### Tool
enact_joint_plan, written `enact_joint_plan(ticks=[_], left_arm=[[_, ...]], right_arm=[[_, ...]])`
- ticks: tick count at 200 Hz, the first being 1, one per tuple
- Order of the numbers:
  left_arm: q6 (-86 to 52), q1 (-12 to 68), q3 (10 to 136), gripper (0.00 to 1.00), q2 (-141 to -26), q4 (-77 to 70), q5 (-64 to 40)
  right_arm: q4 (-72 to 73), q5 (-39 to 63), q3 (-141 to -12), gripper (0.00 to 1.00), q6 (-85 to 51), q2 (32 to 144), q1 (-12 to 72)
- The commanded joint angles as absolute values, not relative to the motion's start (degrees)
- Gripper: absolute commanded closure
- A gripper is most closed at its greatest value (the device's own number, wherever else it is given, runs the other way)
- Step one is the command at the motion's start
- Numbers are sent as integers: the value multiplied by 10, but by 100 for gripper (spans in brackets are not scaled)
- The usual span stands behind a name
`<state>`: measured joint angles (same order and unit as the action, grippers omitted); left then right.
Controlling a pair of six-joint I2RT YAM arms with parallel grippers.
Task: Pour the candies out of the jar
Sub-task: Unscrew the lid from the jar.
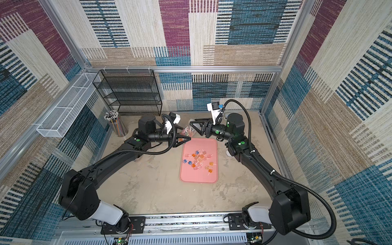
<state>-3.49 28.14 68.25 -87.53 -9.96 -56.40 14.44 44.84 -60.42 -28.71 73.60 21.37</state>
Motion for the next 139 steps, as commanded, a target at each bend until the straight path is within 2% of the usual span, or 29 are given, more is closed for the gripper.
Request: enact_joint_plan(ticks=[1,30,48,64,77,91,139], left_arm=[[-87,281,688,100,-877,-153,-646],[-70,282,682,100,-869,-133,-621],[-58,282,680,100,-864,-117,-591],[-48,282,677,100,-859,-104,-547],[-44,282,673,100,-855,-97,-513],[-35,285,670,100,-850,-87,-471],[26,323,678,100,-844,-24,-277]], right_arm=[[167,554,-596,63,-226,723,214],[163,557,-596,63,-221,719,212],[145,539,-611,58,-222,725,211],[107,494,-636,38,-237,735,209],[69,445,-659,11,-250,742,207],[36,402,-681,0,-265,751,201],[11,326,-701,1,-323,777,205]])
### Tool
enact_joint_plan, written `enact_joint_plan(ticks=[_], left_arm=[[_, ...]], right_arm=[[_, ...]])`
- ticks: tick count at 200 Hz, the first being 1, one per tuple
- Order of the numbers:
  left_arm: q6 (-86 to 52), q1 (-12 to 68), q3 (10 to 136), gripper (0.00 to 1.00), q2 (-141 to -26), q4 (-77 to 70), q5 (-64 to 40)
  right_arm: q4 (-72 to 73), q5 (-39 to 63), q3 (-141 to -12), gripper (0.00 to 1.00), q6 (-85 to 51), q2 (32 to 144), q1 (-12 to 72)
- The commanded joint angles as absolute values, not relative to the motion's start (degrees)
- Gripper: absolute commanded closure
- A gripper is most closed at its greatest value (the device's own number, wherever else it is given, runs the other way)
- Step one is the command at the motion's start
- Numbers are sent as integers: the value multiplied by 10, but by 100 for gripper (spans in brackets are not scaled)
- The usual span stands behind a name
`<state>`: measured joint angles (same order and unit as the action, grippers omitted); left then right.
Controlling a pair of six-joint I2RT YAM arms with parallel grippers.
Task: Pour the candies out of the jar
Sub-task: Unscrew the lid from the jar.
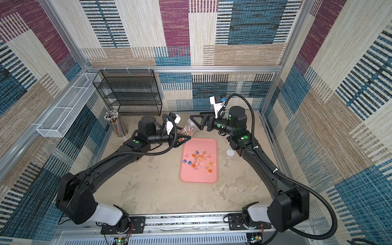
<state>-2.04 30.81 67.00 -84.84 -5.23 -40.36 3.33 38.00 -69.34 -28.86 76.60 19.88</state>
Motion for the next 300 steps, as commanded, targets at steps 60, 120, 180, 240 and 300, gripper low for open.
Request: enact_joint_plan(ticks=[60,120,180,240,300], left_arm=[[77,372,686,100,-853,0,-123],[88,389,668,100,-847,-32,-74],[89,393,658,100,-840,-42,-65],[79,391,655,100,-837,-53,-82],[-12,297,665,100,-830,-106,-499]], right_arm=[[-20,242,-698,4,-334,799,247],[8,250,-663,13,-370,800,249],[37,273,-654,33,-388,799,249],[61,297,-645,52,-373,794,248],[161,453,-602,61,-245,729,226]])
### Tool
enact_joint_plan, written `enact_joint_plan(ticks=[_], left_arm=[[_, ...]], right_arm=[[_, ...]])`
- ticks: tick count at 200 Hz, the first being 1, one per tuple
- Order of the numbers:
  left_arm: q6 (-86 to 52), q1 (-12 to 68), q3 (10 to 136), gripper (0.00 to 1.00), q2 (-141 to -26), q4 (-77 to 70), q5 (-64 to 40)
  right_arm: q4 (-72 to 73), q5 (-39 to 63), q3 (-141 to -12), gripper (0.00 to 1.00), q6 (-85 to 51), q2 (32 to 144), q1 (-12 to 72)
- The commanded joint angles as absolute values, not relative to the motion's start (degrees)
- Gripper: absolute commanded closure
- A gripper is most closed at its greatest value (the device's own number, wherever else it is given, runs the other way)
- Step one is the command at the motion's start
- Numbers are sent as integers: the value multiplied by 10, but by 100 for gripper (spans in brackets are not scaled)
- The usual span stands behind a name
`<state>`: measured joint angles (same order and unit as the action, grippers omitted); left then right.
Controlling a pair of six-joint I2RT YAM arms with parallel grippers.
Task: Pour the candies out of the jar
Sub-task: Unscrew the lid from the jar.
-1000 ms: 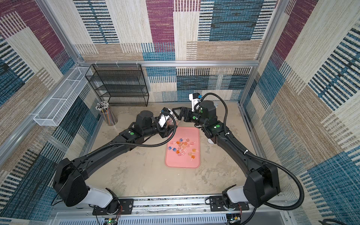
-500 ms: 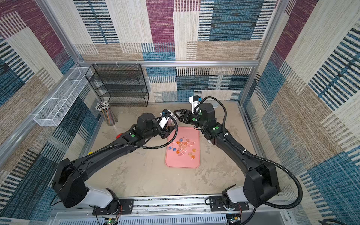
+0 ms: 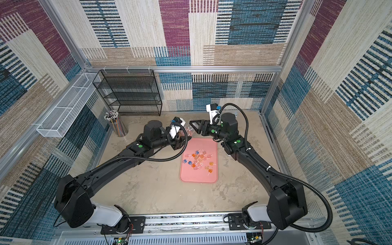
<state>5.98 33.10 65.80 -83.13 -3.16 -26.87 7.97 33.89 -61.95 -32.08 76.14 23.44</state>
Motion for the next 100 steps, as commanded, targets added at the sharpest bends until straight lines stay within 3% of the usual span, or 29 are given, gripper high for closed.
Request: enact_joint_plan(ticks=[1,45,86,100], left_arm=[[-13,295,666,100,-830,-109,-505],[-55,284,679,100,-837,-127,-599],[-41,288,684,100,-839,-103,-568],[-27,291,686,100,-838,-86,-545]], right_arm=[[162,455,-602,61,-243,728,226],[181,511,-569,63,-199,681,219],[163,500,-584,62,-198,687,218],[148,484,-598,55,-204,693,218]])
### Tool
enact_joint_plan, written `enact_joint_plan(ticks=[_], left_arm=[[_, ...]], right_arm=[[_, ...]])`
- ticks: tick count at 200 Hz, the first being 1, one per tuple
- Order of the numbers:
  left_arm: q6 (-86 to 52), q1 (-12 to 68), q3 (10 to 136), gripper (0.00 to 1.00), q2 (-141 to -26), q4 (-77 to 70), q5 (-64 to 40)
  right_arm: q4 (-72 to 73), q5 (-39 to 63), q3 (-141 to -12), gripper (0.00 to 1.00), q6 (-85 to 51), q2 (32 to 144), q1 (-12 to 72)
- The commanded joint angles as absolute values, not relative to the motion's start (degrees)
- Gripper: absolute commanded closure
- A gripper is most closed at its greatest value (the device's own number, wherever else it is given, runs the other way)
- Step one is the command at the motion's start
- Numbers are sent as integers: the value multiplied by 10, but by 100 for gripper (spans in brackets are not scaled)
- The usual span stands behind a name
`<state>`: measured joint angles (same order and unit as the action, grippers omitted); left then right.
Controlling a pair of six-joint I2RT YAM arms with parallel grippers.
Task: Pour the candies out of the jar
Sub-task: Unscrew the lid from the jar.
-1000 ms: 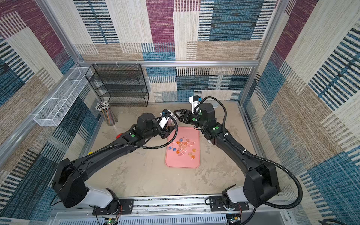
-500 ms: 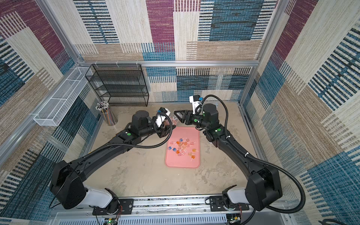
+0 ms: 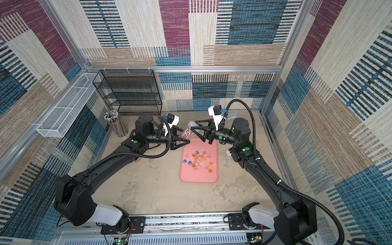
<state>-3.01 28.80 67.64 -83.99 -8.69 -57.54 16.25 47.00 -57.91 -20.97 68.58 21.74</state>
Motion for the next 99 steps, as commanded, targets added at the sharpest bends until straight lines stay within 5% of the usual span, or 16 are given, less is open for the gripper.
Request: enact_joint_plan(ticks=[1,14,28,40,99], left_arm=[[-26,291,686,100,-838,-85,-543],[-20,293,685,100,-837,-77,-519],[-16,295,680,100,-834,-74,-498],[-12,296,676,100,-832,-73,-474],[45,326,663,100,-822,-36,-278]], right_arm=[[147,483,-598,54,-205,694,218],[129,460,-612,44,-216,700,217],[113,439,-626,19,-233,707,215],[91,412,-640,7,-246,711,215],[34,273,-671,6,-310,727,214]])
